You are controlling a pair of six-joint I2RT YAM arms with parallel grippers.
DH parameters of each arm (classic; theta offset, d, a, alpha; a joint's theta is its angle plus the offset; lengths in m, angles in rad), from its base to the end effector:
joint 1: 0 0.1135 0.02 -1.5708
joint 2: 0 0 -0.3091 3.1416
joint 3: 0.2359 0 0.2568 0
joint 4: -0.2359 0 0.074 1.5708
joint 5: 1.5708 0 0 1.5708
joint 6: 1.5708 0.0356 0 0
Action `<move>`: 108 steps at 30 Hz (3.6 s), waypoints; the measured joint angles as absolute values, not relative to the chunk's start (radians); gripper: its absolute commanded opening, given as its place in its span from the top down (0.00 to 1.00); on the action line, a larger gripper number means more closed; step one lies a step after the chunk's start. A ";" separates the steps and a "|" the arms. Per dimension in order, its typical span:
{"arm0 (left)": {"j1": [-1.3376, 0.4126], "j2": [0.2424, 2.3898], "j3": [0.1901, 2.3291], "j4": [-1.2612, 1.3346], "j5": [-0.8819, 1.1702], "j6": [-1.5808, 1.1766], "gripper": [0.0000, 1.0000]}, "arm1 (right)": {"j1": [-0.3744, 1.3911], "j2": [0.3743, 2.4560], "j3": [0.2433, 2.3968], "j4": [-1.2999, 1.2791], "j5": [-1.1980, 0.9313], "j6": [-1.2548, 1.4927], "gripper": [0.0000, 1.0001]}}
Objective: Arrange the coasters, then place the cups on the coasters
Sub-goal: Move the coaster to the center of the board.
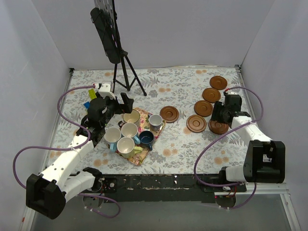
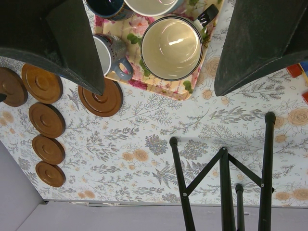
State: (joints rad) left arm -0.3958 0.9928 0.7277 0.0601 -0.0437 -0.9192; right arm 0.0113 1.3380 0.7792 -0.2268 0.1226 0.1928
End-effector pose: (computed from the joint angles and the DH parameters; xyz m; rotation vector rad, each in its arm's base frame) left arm 0.1991 -0.0815 0.3426 -0.5153 1.7955 -0.8962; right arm 0.2695 -0.0013 0.2554 0.2723 2.3335 -0.0443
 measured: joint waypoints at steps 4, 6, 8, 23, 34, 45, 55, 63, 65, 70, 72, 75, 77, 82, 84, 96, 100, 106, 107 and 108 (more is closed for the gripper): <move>-0.396 0.993 0.728 0.060 -0.043 -0.920 0.02 | 0.014 1.360 0.766 -0.222 0.080 0.179 0.40; -0.396 0.993 0.728 0.060 -0.043 -0.920 0.02 | 0.014 1.378 0.766 -0.208 0.069 0.179 0.43; -0.396 0.993 0.728 0.060 -0.043 -0.919 0.02 | 0.014 1.401 0.766 -0.197 0.064 0.179 0.46; -0.396 0.993 0.728 0.060 -0.043 -0.919 0.02 | 0.051 1.490 0.766 -0.172 0.076 0.179 0.45; -0.396 0.993 0.728 0.060 -0.043 -0.919 0.02 | 0.067 1.496 0.766 -0.168 0.134 0.188 0.49; -0.396 0.993 0.728 0.060 -0.043 -0.919 0.02 | 0.075 1.514 0.761 -0.155 0.160 0.192 0.56; -0.397 0.992 0.728 0.060 -0.040 -0.921 0.02 | 0.075 1.409 0.688 -0.221 0.186 0.239 0.62; -0.417 0.991 0.728 0.060 -0.036 -0.921 0.02 | 0.119 1.325 0.636 -0.298 0.205 0.290 0.62; -0.420 0.991 0.728 0.060 -0.036 -0.921 0.02 | 0.133 1.295 0.615 -0.309 0.202 0.299 0.62; -0.423 0.991 0.728 0.060 -0.037 -0.921 0.02 | 0.176 1.228 0.575 -0.344 0.199 0.324 0.62; -0.423 0.990 0.728 0.060 -0.037 -0.921 0.02 | 0.198 1.217 0.570 -0.360 0.198 0.338 0.62; -0.424 0.987 0.728 0.060 -0.037 -0.921 0.02 | 0.229 1.211 0.566 -0.365 0.203 0.355 0.62; -0.425 0.986 0.728 0.060 -0.037 -0.921 0.02 | 0.265 1.210 0.564 -0.365 0.208 0.373 0.62; -0.426 0.986 0.728 0.060 -0.037 -0.921 0.02 | 0.363 1.211 0.564 -0.365 0.219 0.419 0.62; -0.426 0.986 0.728 0.060 -0.037 -0.921 0.02 | 0.401 1.209 0.561 -0.364 0.237 0.436 0.62; -0.427 0.987 0.728 0.060 -0.037 -0.921 0.02 | 0.558 1.139 0.514 -0.387 0.295 0.550 0.64; -0.427 0.989 0.728 0.060 -0.037 -0.921 0.02 | 0.640 1.150 0.517 -0.393 0.313 0.591 0.65; -0.428 0.993 0.728 0.060 -0.037 -0.921 0.02 | 0.773 1.236 0.581 -0.403 0.322 0.653 0.65; -0.428 0.993 0.728 0.060 -0.037 -0.921 0.02 | 0.790 1.252 0.593 -0.404 0.324 0.661 0.65; -0.428 0.993 0.728 0.060 -0.037 -0.921 0.02 | 0.807 1.269 0.605 -0.404 0.327 0.671 0.65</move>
State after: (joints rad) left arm -0.4278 0.9932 0.7277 0.0605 -0.0372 -0.9207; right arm 0.8070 1.2694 0.6048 -0.4038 0.3267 0.6708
